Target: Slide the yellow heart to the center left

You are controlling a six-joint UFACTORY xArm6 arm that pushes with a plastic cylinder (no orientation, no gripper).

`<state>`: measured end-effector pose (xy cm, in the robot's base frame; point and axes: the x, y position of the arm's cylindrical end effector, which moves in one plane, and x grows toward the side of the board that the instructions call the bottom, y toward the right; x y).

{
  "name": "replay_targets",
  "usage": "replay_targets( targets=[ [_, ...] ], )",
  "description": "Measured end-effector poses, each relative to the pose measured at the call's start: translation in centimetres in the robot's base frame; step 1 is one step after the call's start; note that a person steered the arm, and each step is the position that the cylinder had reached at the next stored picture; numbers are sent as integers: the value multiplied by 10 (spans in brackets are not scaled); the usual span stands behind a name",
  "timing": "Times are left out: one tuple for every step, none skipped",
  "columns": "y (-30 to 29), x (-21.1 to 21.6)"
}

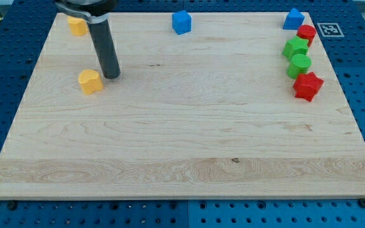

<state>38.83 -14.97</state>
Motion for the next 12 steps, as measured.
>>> replay_targets(
  targets=[
    [-17, 8],
    [-23, 12],
    [4, 10],
    [26, 15],
    [25, 36],
    [10, 42],
    [-19, 42],
    [-43, 42],
    [-48, 42],
    [-42, 41],
    [-27, 17],
    [-38, 6]
  ],
)
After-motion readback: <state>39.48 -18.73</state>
